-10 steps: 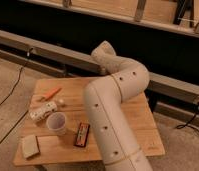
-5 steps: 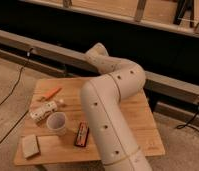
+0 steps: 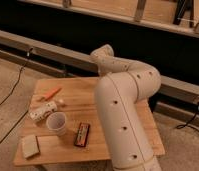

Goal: Push the ceramic bowl across the table

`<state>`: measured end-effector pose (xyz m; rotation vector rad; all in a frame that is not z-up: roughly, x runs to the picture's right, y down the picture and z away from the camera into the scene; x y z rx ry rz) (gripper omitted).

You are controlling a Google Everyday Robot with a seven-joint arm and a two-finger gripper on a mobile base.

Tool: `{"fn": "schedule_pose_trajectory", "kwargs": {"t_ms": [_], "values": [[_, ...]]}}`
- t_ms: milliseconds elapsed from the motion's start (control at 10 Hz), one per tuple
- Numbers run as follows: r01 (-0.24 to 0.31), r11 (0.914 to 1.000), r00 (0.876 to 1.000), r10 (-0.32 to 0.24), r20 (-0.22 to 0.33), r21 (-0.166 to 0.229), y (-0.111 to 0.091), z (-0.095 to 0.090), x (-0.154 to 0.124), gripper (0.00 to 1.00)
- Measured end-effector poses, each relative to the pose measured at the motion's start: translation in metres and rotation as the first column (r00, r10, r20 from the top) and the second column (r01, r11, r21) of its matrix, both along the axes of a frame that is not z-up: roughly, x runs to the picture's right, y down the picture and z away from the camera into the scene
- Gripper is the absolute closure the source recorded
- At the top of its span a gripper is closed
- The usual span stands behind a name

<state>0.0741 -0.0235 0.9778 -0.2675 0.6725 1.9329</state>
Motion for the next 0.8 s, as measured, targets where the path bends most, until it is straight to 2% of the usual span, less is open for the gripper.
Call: {"fn": "schedule_pose_trajectory", "kwargs": {"t_ms": [200, 400, 600, 700, 800], "values": [[0.05, 0.9985, 0.992, -0.052, 0.117, 0.024, -0.005, 0.012, -0.012, 0.35], [0.082, 0.9957, 0.977, -0.089, 0.192, 0.043, -0.01, 0.026, -0.013, 0.35], [0.104, 0.9931, 0.968, -0.114, 0.221, 0.054, -0.015, 0.042, 0.003, 0.35], [0.11, 0.9924, 0.968, -0.119, 0.219, 0.055, -0.016, 0.045, 0.013, 0.35], [0.119, 0.9916, 0.972, -0.127, 0.196, 0.051, -0.019, 0.047, 0.04, 0.35]]}}
